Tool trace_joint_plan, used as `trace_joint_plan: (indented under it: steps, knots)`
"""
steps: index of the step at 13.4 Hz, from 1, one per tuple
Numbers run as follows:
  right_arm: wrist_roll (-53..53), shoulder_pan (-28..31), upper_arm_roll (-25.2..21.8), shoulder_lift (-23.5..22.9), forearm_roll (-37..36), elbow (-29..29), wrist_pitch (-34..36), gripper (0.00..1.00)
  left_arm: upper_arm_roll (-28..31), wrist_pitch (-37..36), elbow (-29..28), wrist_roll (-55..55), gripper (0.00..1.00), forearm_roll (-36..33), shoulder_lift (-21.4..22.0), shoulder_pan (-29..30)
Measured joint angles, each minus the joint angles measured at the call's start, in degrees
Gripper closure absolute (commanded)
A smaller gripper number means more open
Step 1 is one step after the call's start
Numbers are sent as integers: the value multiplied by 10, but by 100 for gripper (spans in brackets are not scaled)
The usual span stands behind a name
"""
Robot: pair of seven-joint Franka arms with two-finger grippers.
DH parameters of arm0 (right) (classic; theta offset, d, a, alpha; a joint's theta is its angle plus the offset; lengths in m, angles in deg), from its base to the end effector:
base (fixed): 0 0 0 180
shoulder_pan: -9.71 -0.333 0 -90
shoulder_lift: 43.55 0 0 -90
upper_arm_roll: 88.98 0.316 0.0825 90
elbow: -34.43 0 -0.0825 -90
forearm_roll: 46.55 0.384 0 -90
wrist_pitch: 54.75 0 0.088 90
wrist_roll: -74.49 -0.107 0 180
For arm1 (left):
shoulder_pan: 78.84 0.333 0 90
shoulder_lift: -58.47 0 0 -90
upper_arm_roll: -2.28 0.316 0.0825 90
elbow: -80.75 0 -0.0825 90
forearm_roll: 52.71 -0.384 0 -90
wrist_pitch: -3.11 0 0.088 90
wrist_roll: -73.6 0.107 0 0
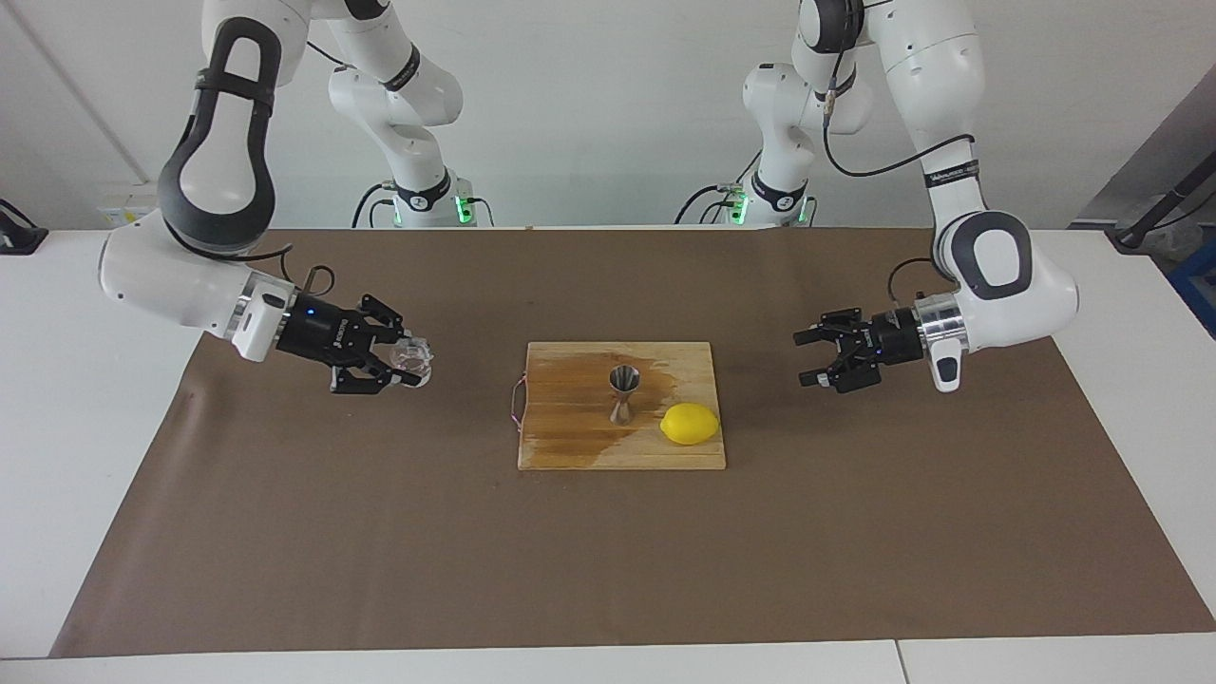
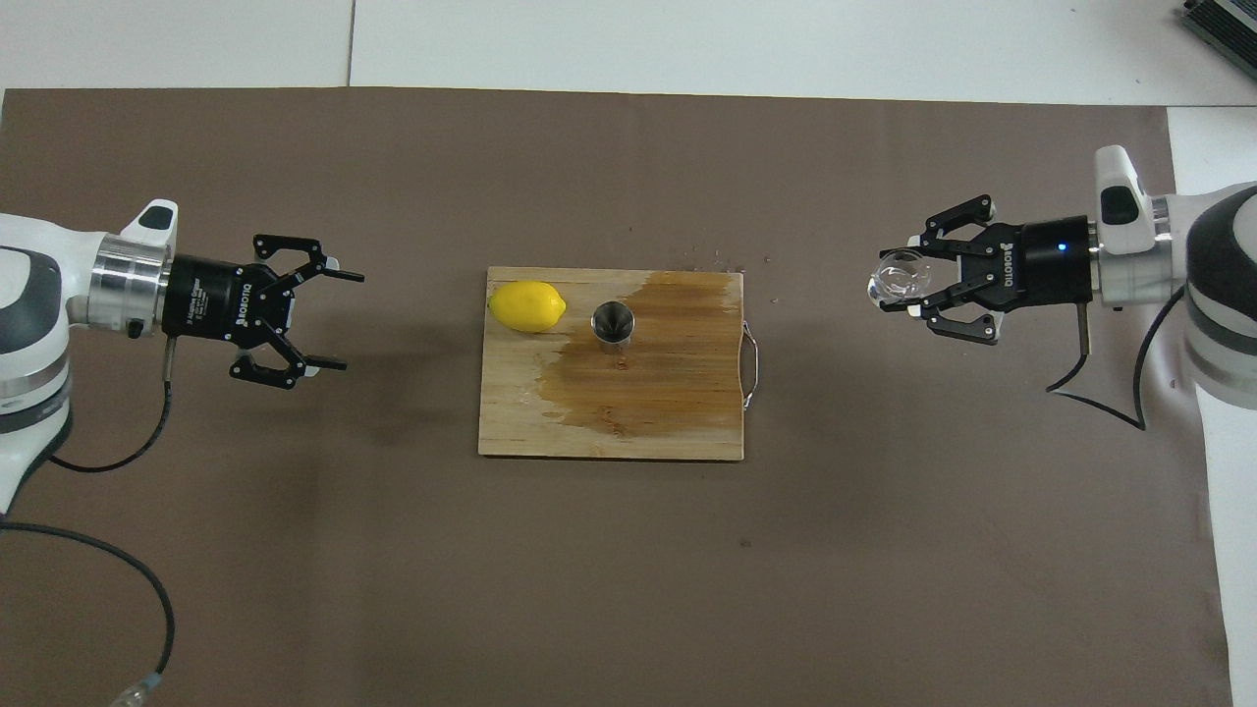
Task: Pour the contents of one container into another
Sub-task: 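Carry the clear glass with the right gripper above the metal cup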
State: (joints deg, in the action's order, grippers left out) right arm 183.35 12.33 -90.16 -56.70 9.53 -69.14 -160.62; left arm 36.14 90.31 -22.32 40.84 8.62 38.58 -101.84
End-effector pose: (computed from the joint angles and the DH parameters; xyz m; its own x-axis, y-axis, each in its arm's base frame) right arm 0.6173 0.0254 0.4322 0.0928 0.6004 0.7943 0.9942 -0.1001 -0.0405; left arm 0.5993 -0.0133 0.3855 0.4159 0.4527 -0.7887 0.8969 -0.3477 0.2734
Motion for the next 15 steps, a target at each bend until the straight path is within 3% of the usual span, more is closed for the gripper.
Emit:
trace_joint_plan:
  steps: [3, 9, 15]
  knots:
    - [-68, -58, 1, 1, -9, 3, -68, 100, 1, -24, 58, 73, 0, -122, 2, 24]
    - [-162, -141, 1, 1, -66, 22, -129, 100, -5, -27, 153, 264, 0, -347, 5, 27]
    - [-229, -197, 1, -1, -114, 36, -164, 100, -7, 93, 179, 418, 0, -424, 9, 7]
